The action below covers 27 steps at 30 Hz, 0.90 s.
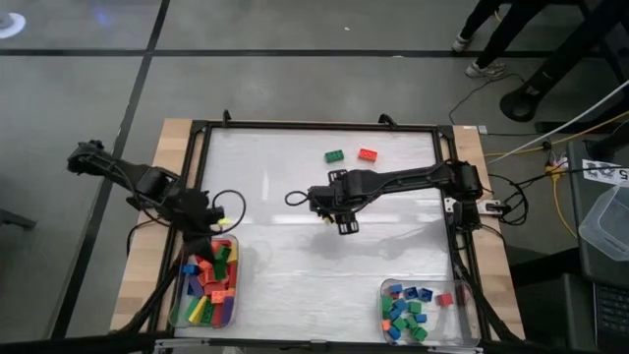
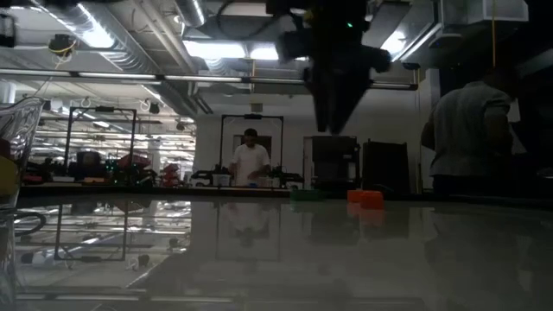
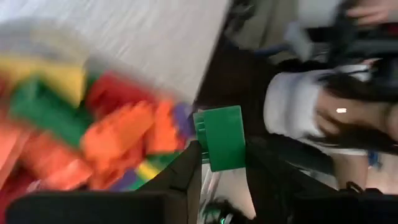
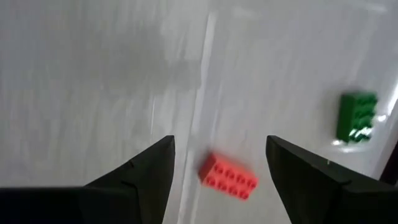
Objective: Sort blocks by size
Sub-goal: Put the large green game piece into the left transparent bin, then put the large orange game piece into the left transparent bin
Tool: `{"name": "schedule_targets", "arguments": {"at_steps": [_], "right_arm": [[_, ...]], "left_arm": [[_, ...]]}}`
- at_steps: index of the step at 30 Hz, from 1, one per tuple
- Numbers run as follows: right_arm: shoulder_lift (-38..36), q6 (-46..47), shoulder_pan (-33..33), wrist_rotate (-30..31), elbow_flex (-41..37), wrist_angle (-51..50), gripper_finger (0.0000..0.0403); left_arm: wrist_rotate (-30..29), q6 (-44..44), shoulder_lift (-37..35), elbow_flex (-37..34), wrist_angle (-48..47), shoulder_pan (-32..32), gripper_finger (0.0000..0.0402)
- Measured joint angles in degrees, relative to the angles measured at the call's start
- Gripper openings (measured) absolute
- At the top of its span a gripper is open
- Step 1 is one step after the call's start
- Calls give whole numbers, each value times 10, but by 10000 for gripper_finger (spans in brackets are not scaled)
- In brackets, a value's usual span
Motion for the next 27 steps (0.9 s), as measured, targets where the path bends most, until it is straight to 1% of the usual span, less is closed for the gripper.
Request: {"name": "schedule_targets", "arguments": {"at_steps": [5,7,10,14,17,23,27], "right_arm": [[0,3,0,0,-32,-22,248],[0,-4,0,0,-50,-30,248],[0,-28,0,5,-74,-50,248],[0,-84,-1,35,-115,-49,248],[0,-149,-9,55,-150,-38,248],[0,-224,-43,105,-209,11,248],[1,-251,-63,120,-222,44,248]], "left_arm": [[-38,-84,8,0,-102,-45,116],[-42,-105,14,0,-133,-60,125],[-44,-117,20,0,-155,-75,141],[-59,-121,27,0,-153,-87,162],[-72,-122,27,0,-153,-89,172],[-108,-123,28,0,-153,-90,175],[-111,-123,28,0,-153,-89,174]]}}
